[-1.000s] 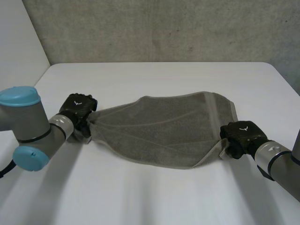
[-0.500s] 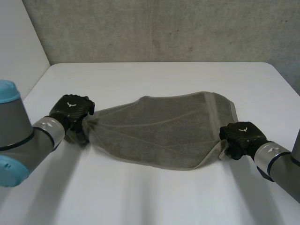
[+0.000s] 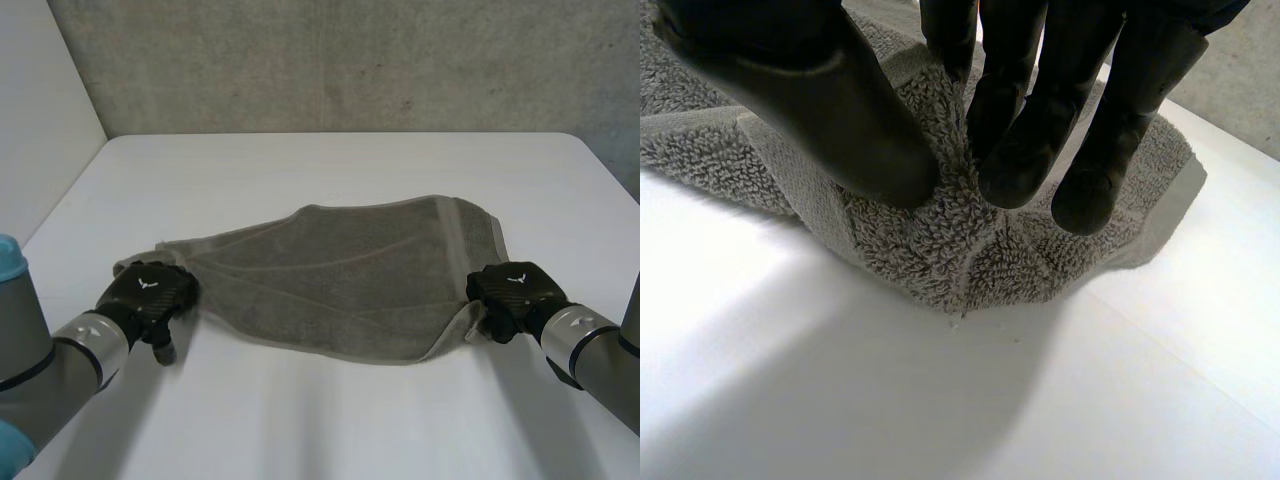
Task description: Fold the towel.
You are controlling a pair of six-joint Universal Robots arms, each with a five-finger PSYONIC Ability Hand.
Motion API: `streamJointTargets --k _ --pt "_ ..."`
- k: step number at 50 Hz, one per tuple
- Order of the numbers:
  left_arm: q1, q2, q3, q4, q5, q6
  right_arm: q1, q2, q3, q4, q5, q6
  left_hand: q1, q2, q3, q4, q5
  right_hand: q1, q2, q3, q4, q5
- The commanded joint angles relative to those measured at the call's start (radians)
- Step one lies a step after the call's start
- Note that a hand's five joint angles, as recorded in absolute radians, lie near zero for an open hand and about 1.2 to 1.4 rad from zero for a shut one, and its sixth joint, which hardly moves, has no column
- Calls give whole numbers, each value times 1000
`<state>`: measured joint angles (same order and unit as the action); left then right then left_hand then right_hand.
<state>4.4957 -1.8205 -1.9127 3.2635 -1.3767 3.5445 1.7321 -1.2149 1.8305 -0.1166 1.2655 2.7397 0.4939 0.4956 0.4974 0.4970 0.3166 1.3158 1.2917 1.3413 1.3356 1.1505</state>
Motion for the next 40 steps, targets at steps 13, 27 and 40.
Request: streamJointTargets --k 13,27,40 --pt "5 -292 314 33 -15 1 -2 0 16 0 -17 -2 -254 -256 -258 -257 -251 80 105 55 61 71" --pt "2 -393 486 33 -15 1 -2 -2 29 0 -18 -11 -231 -232 -234 -234 -228 80 105 55 61 71" --pt "0 -444 544 33 -12 4 4 0 41 0 -18 -26 81 79 77 78 83 80 105 55 61 71"
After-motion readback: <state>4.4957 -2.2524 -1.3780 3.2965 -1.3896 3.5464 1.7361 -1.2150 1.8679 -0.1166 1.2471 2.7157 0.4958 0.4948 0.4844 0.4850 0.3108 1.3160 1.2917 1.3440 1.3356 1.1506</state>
